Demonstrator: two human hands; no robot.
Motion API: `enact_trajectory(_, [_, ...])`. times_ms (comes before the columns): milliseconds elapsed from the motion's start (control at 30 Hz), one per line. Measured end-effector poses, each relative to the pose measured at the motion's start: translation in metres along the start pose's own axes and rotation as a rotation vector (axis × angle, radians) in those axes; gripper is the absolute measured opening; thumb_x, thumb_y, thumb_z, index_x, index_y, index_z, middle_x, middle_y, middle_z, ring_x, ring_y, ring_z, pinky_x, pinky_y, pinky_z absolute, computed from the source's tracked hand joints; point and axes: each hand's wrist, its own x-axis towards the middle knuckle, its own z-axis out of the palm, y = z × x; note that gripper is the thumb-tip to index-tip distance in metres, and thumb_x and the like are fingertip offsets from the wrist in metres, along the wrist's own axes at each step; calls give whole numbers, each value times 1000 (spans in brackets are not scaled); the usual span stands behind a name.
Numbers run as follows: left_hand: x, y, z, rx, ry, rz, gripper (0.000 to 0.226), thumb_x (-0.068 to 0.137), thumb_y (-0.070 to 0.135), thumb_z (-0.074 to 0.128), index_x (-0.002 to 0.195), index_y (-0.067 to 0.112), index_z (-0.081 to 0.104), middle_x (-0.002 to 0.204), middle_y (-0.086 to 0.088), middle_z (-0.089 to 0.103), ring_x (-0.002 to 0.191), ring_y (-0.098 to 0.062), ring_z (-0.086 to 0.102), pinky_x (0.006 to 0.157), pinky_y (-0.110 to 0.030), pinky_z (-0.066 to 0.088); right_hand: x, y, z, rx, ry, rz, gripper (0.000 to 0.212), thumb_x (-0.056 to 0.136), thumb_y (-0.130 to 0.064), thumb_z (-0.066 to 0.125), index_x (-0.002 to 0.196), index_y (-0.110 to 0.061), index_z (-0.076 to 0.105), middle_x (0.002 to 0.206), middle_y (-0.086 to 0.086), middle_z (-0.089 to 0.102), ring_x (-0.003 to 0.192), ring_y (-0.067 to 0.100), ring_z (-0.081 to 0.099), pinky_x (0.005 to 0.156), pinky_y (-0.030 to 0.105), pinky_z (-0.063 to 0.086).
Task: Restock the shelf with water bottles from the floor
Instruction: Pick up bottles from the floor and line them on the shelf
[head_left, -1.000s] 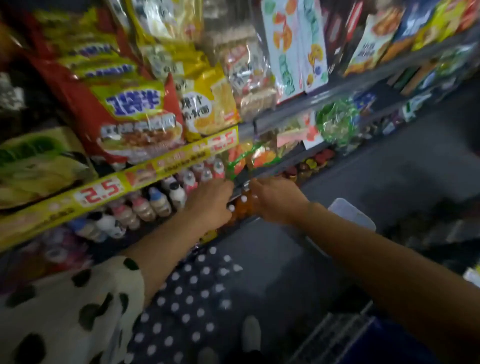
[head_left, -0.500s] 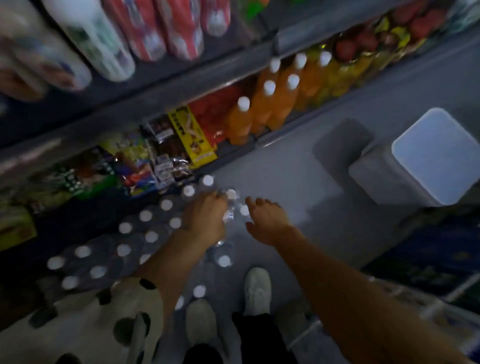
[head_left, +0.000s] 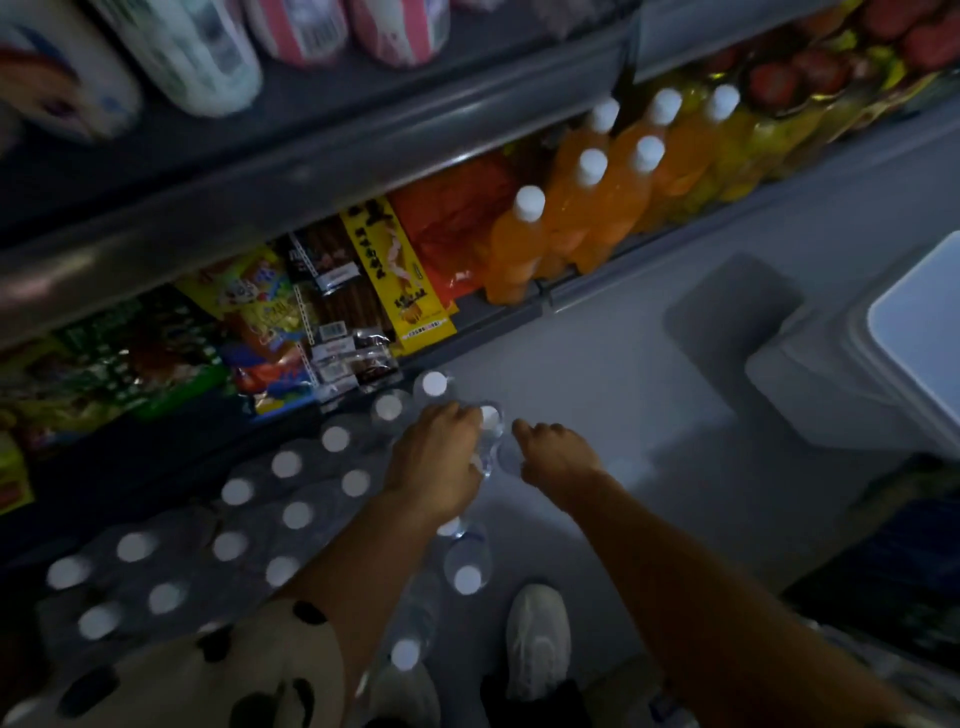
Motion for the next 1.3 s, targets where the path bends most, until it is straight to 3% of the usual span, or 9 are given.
enact_trajectory(267, [-66,62,-130,-131,-45,122,47,74,15,71,119,13,56,117,-7,55,110,-27,55,86,-39,49,-153,11,-214,140,50,-177,43,87,-31,61,118,-9,41,103,16,58,96,35,55,70,33,35])
enact_trajectory(367, [-105,98,-207,-189,-15,222,60,71,20,75,127,17,53,122,-5,55,114,-23,54,91,-36,47,-241,2,-326,216,189,-283,33,81,-23,68,102,-22,44,90,-1,53,82,23,52,66,29,30])
enact_trajectory(533, [-180,162,-360,-463,5,478,66,64,21,88,123,20,58,119,7,64,107,1,58,88,-9,44,-380,-24,-504,179,419,-392,27,78,-19,68,101,-15,55,76,0,54,67,14,47,57,26,32])
enact_trajectory(633, [-232,192,-445,-490,39,535,61,65,14,88,119,17,60,113,11,66,97,12,58,82,-4,43,-455,-51,-593,205,544,-494,22,81,-15,66,90,-25,48,72,-8,48,63,6,44,57,19,33])
enact_trajectory(700, [-263,206,-494,-538,88,559,50,67,7,86,109,16,61,93,15,70,79,16,61,73,-7,45,-498,-68,-640,259,603,-540,17,82,-6,65,86,-14,50,72,-5,44,62,3,39,57,15,31])
enact_trajectory(800, [-311,225,-562,-528,245,593,48,65,20,87,103,28,58,93,16,66,83,9,61,78,-16,45,-552,-96,-697,322,723,-537,18,81,-10,62,90,2,52,72,13,47,62,2,39,55,18,33])
enact_trajectory(1000, [-389,242,-662,-555,473,683,44,58,20,90,96,26,68,95,5,74,92,-13,70,88,-37,55,-631,-149,-774,276,1002,-542,25,85,-33,66,95,-12,56,73,-2,56,61,4,48,57,26,42])
enact_trajectory(1233, [-438,246,-721,-595,323,785,43,67,-10,77,98,18,64,85,14,71,84,-3,65,79,-17,50,-663,-201,-831,114,1166,-609,29,86,-32,66,76,-7,59,63,-3,49,56,5,40,52,23,34])
enact_trajectory(1300, [-444,244,-739,-614,337,779,42,67,-3,79,101,15,63,89,11,72,87,-5,65,80,-19,50,-663,-208,-850,60,1252,-595,34,86,-32,65,75,0,58,64,4,50,58,9,40,51,24,32])
